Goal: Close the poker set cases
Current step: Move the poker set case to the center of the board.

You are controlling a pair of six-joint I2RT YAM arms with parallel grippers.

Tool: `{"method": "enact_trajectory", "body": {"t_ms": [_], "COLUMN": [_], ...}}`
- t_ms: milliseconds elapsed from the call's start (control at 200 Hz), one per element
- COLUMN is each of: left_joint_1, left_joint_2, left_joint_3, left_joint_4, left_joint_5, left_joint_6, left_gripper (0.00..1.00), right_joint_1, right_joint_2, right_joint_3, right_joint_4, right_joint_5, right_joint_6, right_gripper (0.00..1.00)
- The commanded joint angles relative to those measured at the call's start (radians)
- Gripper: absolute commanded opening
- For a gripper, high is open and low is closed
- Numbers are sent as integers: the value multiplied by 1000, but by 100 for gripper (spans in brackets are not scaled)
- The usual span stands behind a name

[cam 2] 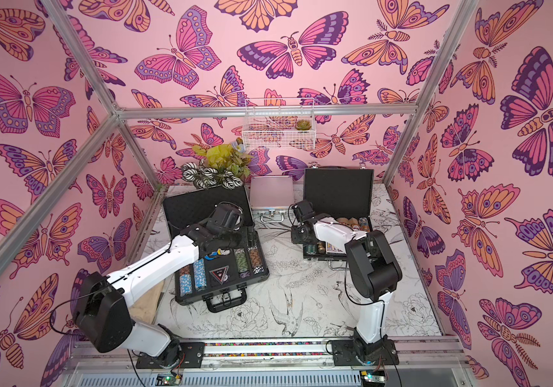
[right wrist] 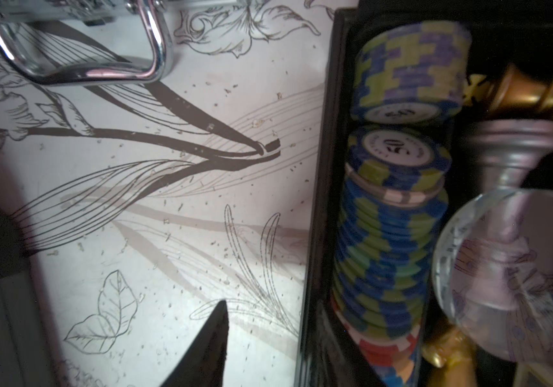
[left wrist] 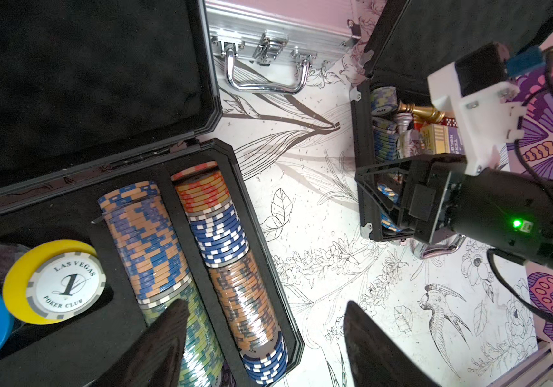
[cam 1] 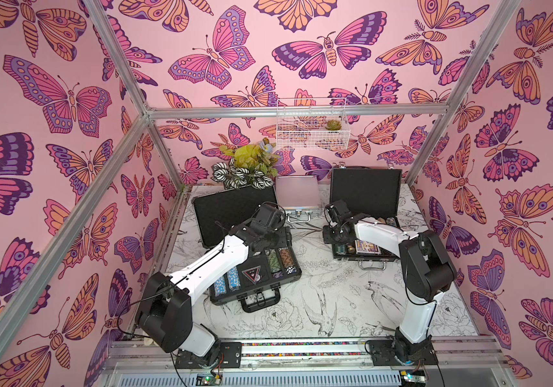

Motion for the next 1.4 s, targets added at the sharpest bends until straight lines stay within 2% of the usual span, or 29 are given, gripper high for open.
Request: {"method": "enact_trajectory", "body": {"t_ms": [0,240,406,576,741,1052,1397], "left_joint_1": [1,-9,-29,-51,-57,-60,-61], "left_joint_2": [-25,-6,16,30,39,30,30], "left_joint_3": [-12,-2,15,23,21,6,0], "left_joint_4": [-3,-4,-4,-4,-4,-10,-10], "left_joint_5": [-12,2,5,8,10,2,0], "left_joint_6": [2,6,4,6,8,7,4], "left_gripper": [75,75,75,74,74,75,75], "right_joint_1": [-8,-73,-119,-125,-126,-127,-127], "right_joint_2": [-73,-144,-132,-28,86,228,332], "right_joint_3": [14,45,99,203,317,405,441], "right_joint_4": [-23,-21,0,-24,-46,36,126], "right_joint_5": [-63,-103,-65,-16,73,117,157], "right_joint_6": [16,39,17,-123,-173,-172,-105], "right_gripper": [46,49,49,48,46,39,32]}}
